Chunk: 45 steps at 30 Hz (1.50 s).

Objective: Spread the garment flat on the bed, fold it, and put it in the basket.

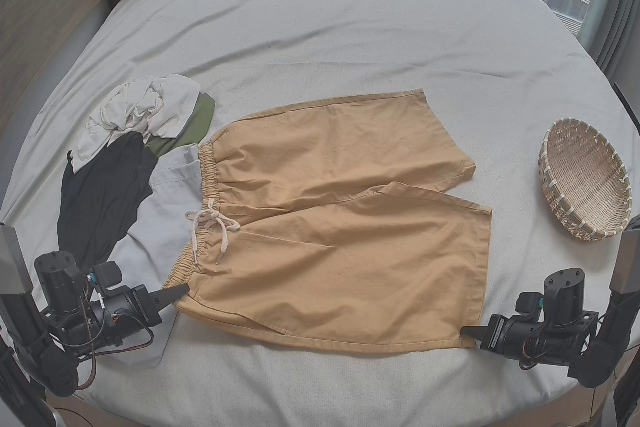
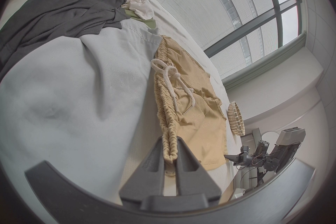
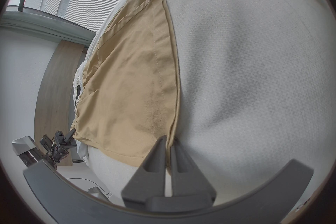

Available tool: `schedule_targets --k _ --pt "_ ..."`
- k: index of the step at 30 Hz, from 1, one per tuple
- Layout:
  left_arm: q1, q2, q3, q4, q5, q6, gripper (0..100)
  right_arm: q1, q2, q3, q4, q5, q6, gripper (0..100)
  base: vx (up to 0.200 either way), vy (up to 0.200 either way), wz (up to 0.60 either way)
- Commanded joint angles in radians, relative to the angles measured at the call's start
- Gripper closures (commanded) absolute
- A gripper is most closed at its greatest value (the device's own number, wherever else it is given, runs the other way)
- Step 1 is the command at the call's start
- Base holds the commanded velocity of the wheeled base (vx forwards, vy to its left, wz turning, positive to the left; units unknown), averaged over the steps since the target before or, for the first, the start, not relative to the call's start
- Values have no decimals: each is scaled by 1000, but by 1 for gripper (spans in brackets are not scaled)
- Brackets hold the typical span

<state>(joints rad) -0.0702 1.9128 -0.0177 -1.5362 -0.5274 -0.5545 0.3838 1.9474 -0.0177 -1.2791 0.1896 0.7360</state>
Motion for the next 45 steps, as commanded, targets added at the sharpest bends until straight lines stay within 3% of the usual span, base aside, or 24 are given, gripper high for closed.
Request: schedule_targets --k 1,6,7,25,26,38,45 --pt "0 12 10 -2 0 1 100 9 -81 18 24 5 2 100 0 0 0" --pt "0 12 12 -2 0 1 100 7 -74 18 26 5 3 100 0 0 0" --pt "0 12 12 -2 0 1 100 7 -74 18 26 5 3 0 0 0 0" --pt "0 6 18 -2 0 1 100 20 -48 18 27 5 5 0 0 0 0" --pt "0 5 18 -4 0 1 100 20 -48 18 27 7 5 100 0 0 0" --pt "-2 2 16 -4 0 1 100 36 -107 18 93 18 5 100 0 0 0" --pt "-22 -143 18 45 -9 -12 100 49 -226 18 176 27 0 100 0 0 0"
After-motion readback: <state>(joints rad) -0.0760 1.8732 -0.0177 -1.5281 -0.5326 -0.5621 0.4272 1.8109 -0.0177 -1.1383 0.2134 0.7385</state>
